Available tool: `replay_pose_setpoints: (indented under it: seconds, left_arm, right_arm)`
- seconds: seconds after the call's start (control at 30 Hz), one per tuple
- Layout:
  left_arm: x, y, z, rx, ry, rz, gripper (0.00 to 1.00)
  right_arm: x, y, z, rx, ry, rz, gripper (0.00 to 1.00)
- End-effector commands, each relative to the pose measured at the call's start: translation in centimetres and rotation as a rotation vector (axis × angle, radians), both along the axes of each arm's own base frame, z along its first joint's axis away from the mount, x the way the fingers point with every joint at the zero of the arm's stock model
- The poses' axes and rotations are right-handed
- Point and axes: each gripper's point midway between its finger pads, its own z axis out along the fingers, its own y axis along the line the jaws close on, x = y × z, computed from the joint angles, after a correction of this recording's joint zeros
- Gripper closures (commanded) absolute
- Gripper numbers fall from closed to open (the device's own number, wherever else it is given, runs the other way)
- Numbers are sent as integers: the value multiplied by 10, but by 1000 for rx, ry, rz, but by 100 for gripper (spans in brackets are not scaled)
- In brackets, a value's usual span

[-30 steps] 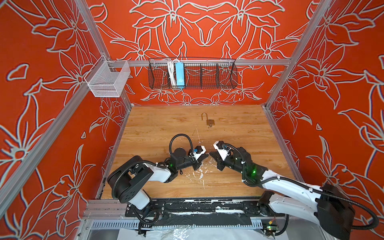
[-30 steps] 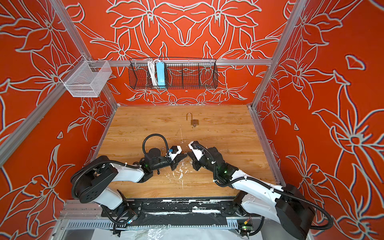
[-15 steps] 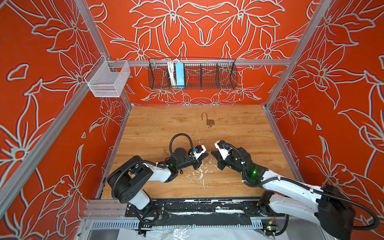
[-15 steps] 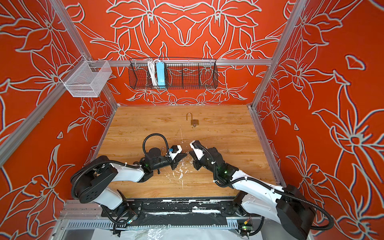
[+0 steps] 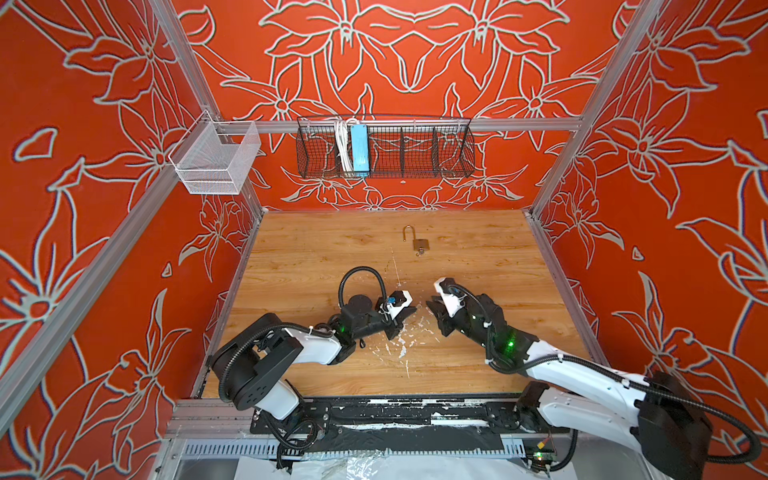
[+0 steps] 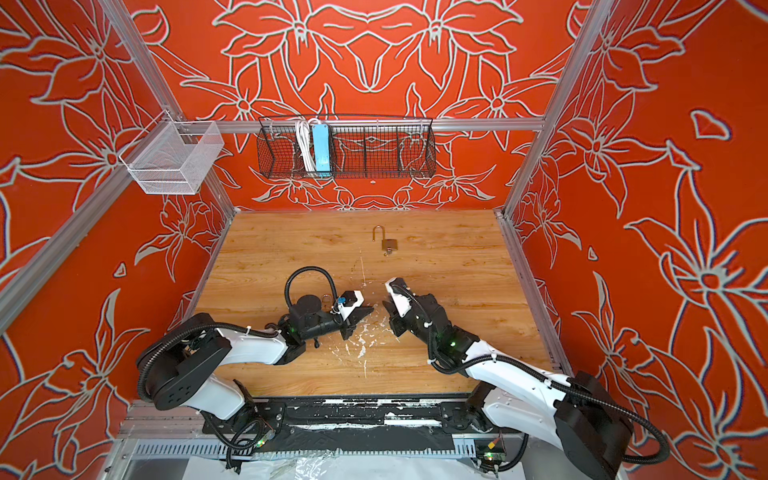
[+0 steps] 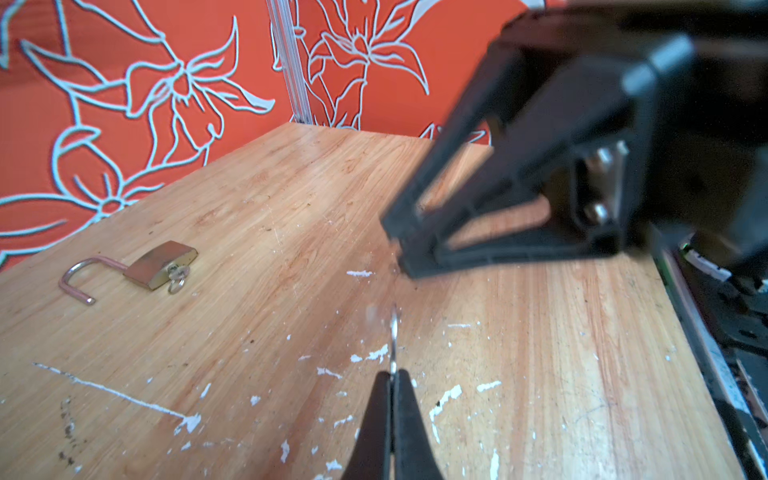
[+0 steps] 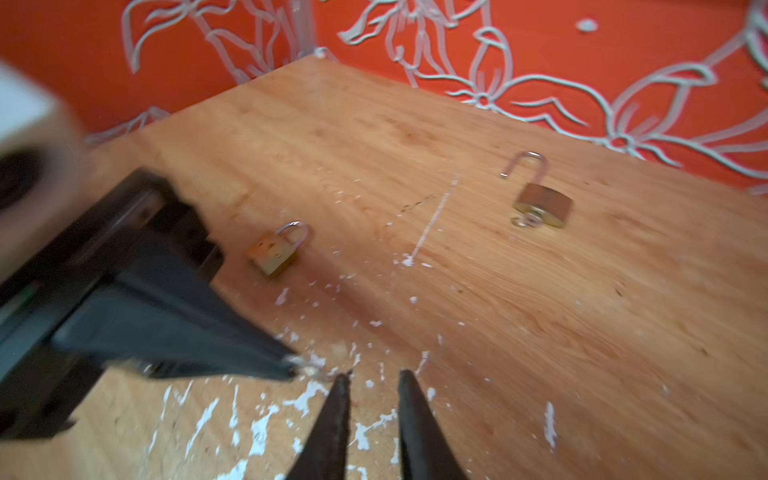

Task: Unlock with the key
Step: 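Open the right gripper and draw it back while the left holds the key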

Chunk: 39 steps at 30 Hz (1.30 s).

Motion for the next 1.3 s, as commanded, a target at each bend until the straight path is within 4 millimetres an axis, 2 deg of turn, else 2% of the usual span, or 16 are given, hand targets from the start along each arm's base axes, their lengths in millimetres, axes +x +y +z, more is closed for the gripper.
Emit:
replay_pose_setpoints:
  seconds: [0.0, 0.13, 0.23, 0.33, 0.43, 0.53, 0.6, 0.7, 0.8, 0.93, 1.0, 1.07, 1.27]
  left_arm:
    - [1, 3, -1, 68, -46, 15, 100]
    - [6, 14, -3, 170, -162, 78, 100]
    - [-3, 17, -8, 280, -356, 74, 100]
    - [-10, 15, -17, 430, -526, 58, 100]
    - [-8, 16, -19, 505, -577, 73, 100]
    - [-6, 17, -17, 542, -491, 74, 100]
    - [-20, 14, -16, 574, -389, -32, 100]
    - [-40, 15, 7, 530, -194, -137, 100]
    - [-49, 14, 19, 554, -110, -178, 100]
    - [-51, 15, 10, 659, -81, -184, 100]
    - [-55, 11, 5, 660, -64, -219, 100]
    - [-59, 8, 2, 652, -53, -249, 100]
    - [-70, 4, 7, 619, -28, -305, 100]
  right_arm:
    - [10, -21, 13, 19, -50, -118, 56]
    - [10, -35, 21, 55, -70, -174, 48]
    - [8, -37, 25, 109, -58, -161, 45]
    - [5, -27, 26, 158, -21, -91, 44]
    - [-1, -9, 25, 156, -5, 26, 43]
    - [2, -10, 18, 108, -10, 26, 41]
    - [2, -12, 15, 77, -29, 30, 41]
    - [2, -18, 14, 60, -53, 9, 39]
    - [-4, -20, 20, 89, -93, 22, 38]
    - [-23, -22, 35, 143, -198, 90, 33]
    - [-37, -24, 43, 165, -278, 138, 24]
    - [-45, -28, 47, 164, -323, 149, 20]
    - [-59, -25, 49, 137, -349, 223, 19]
